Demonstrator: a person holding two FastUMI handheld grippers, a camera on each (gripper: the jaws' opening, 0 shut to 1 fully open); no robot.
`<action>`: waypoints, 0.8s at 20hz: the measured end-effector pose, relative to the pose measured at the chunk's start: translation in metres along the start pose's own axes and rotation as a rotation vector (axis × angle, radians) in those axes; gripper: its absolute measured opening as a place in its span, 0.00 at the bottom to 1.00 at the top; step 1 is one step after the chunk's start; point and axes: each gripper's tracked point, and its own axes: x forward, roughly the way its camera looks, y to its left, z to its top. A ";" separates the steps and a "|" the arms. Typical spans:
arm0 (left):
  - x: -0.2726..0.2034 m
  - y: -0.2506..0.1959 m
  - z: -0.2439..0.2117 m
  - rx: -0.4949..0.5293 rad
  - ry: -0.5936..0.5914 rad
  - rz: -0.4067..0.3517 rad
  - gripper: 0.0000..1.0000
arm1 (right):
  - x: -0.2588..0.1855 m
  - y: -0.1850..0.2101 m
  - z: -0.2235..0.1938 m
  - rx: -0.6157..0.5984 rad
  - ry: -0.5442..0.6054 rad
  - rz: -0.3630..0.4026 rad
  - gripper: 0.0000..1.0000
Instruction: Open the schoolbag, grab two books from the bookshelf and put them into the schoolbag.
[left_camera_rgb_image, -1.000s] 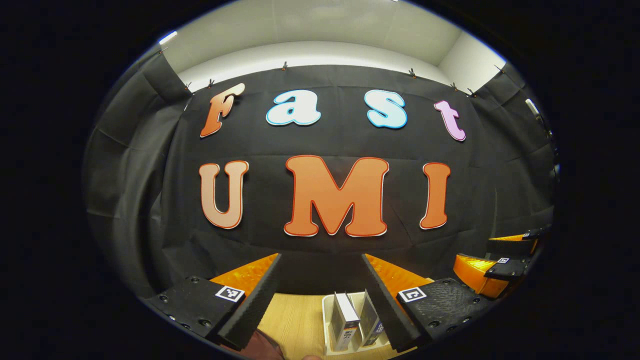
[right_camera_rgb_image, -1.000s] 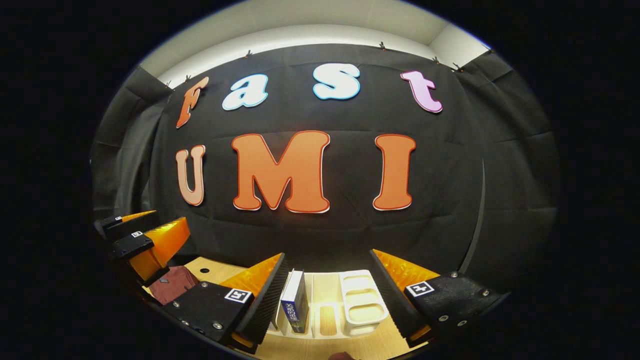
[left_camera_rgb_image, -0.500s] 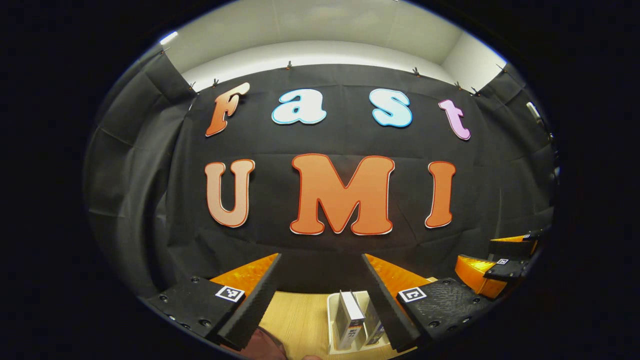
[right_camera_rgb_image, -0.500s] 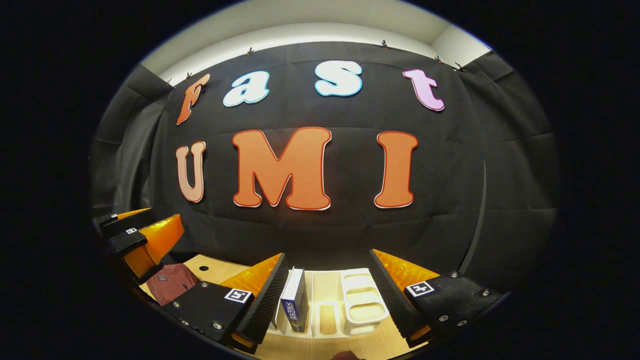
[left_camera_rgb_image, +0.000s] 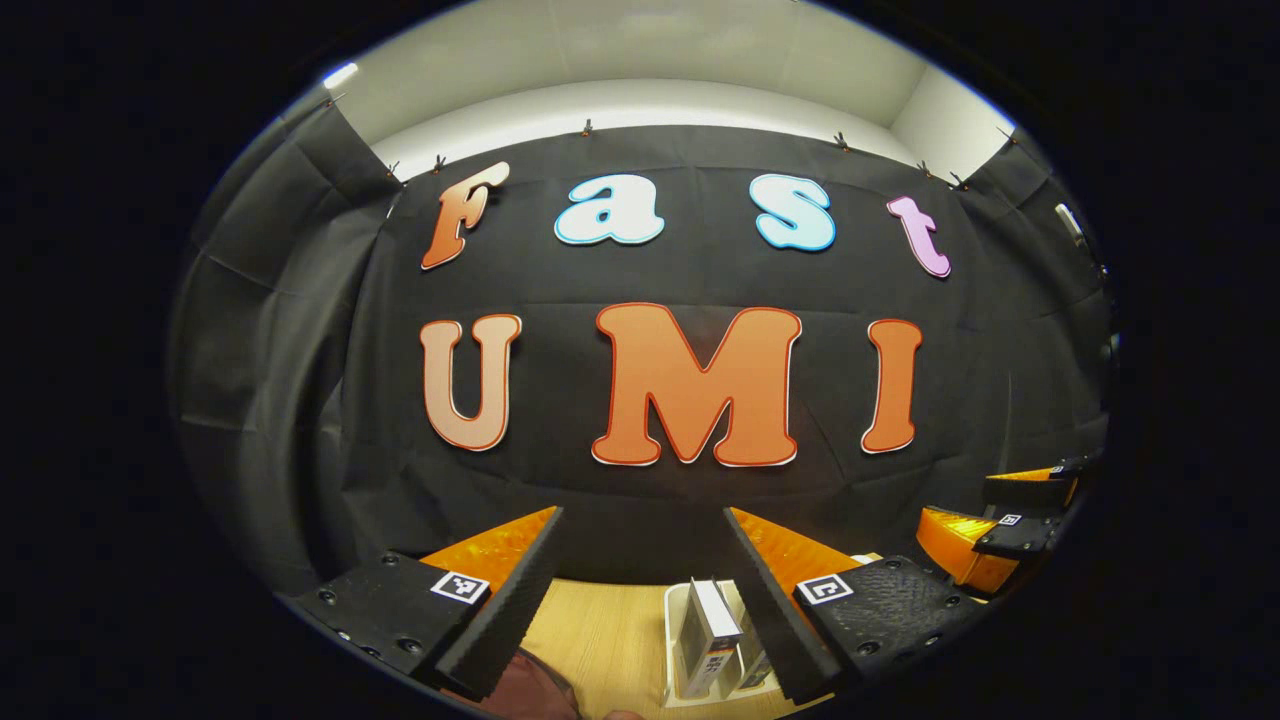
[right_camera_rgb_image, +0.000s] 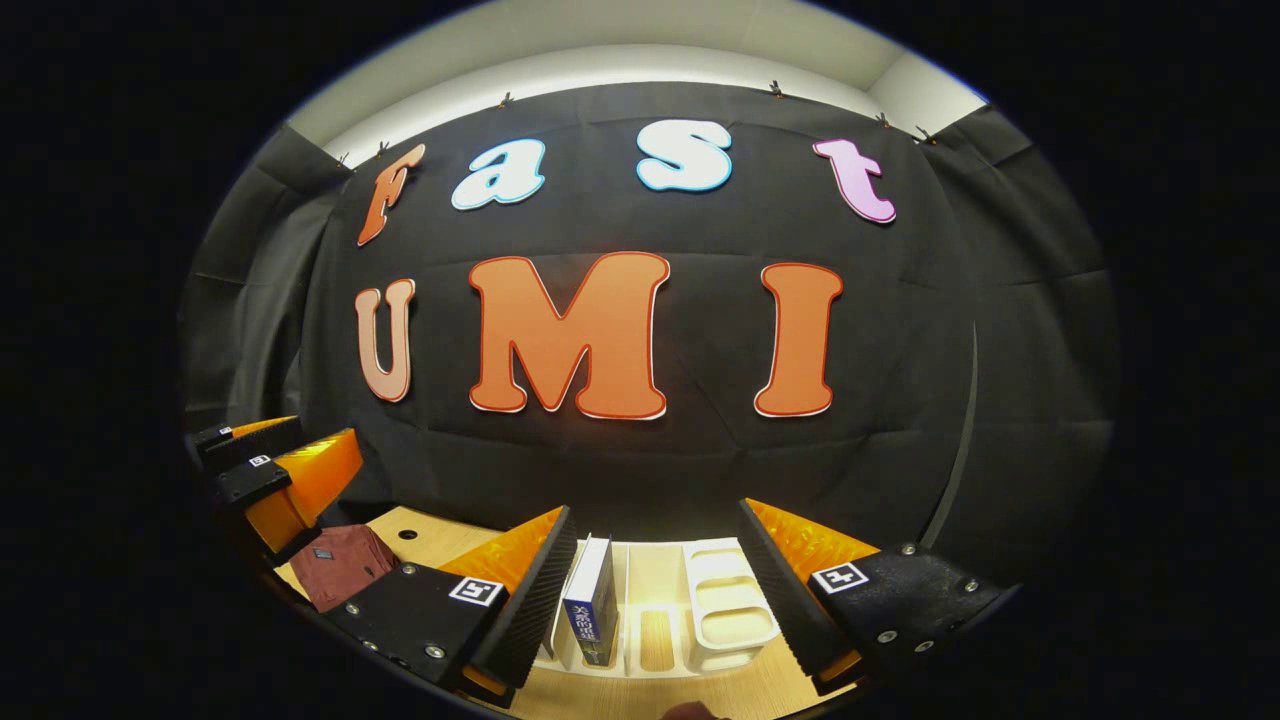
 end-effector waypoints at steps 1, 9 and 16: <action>-0.001 0.001 -0.002 0.003 0.004 0.003 0.95 | 0.001 0.000 -0.001 0.001 0.003 0.001 0.96; -0.019 0.026 -0.040 0.131 0.165 0.005 0.96 | 0.007 0.007 -0.017 -0.011 0.049 0.009 0.96; -0.065 0.069 -0.096 0.359 0.470 -0.009 0.98 | 0.014 0.006 -0.038 -0.046 0.096 0.006 0.96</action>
